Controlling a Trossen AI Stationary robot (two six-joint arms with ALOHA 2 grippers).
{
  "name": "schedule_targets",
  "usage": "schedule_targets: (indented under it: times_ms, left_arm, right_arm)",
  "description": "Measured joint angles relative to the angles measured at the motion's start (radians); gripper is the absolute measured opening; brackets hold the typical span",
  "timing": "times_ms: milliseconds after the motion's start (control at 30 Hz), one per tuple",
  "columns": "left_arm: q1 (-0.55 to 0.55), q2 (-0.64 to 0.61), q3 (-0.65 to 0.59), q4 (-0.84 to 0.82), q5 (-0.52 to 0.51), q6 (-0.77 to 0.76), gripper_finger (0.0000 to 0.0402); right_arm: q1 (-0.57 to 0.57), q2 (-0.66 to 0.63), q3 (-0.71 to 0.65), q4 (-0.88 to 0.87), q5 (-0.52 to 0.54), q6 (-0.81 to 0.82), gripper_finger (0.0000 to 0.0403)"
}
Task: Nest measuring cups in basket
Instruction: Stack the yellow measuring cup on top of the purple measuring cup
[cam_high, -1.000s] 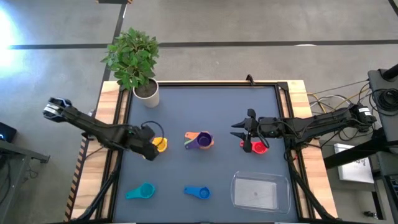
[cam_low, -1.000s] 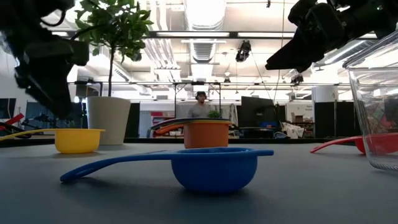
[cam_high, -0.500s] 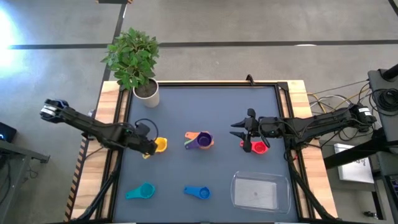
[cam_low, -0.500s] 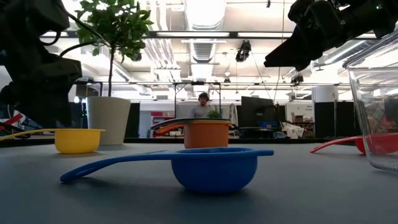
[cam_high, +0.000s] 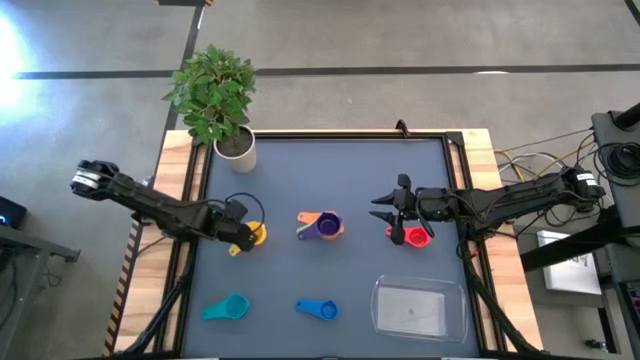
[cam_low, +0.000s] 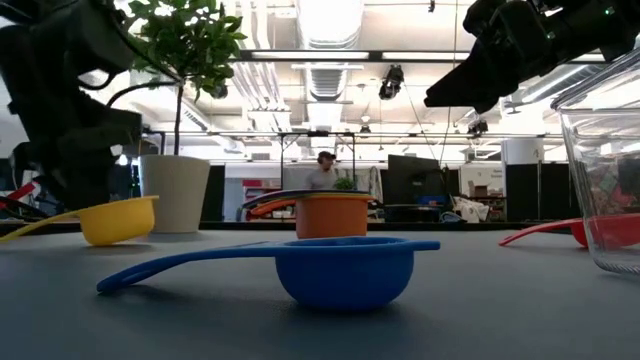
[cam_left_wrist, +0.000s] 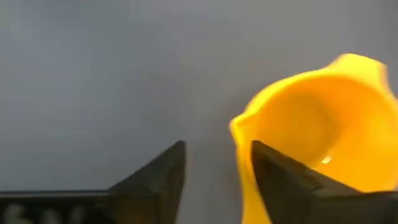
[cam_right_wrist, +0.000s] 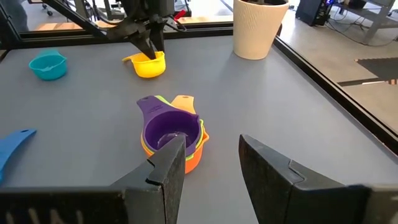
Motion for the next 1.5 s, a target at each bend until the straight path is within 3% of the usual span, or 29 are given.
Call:
schedule_targets:
  times_ms: [167, 400, 567, 700, 900, 1100, 1267, 1500]
  left_arm:
    - [0.000, 0.026, 0.084, 0.000, -0.007, 0.145, 0.0024]
    - [0.026, 0.038, 0.290, -0.009, -0.058, 0.375, 0.0002]
    - [0.054, 0.071, 0.440, -0.184, -0.082, 0.424, 0.0001]
    - [0.054, 0.083, 0.470, -0.260, -0.114, 0.437, 0.0004]
    - [0.065, 0.086, 0.385, -0.248, -0.024, 0.416, 0.0039]
    - [0.092, 0.086, 0.230, -0.094, 0.087, 0.403, 0.0101]
    - [0.115, 0.086, 0.137, 0.035, 0.106, 0.407, 0.0139]
    - [0.127, 0.093, 0.082, 0.128, 0.132, 0.457, 0.0130]
  right_arm:
    - [0.000, 0.000, 0.000, 0.003, 0.001, -0.008, 0.0139]
    - [0.000, 0.000, 0.000, 0.003, 0.019, -0.009, 0.0139]
    - [0.001, 0.000, 0.000, 0.002, 0.024, -0.007, 0.0139]
    - [0.001, 0.000, 0.000, -0.005, 0.024, -0.006, 0.0139]
    - [0.001, 0.000, 0.000, -0.014, 0.024, -0.005, 0.0139]
    - [0.001, 0.000, 0.000, -0.012, 0.024, -0.008, 0.0139]
    - [0.000, 0.000, 0.000, -0.012, 0.024, -0.008, 0.0139]
    - [-0.001, 0.000, 0.000, -0.005, 0.026, -0.017, 0.0139]
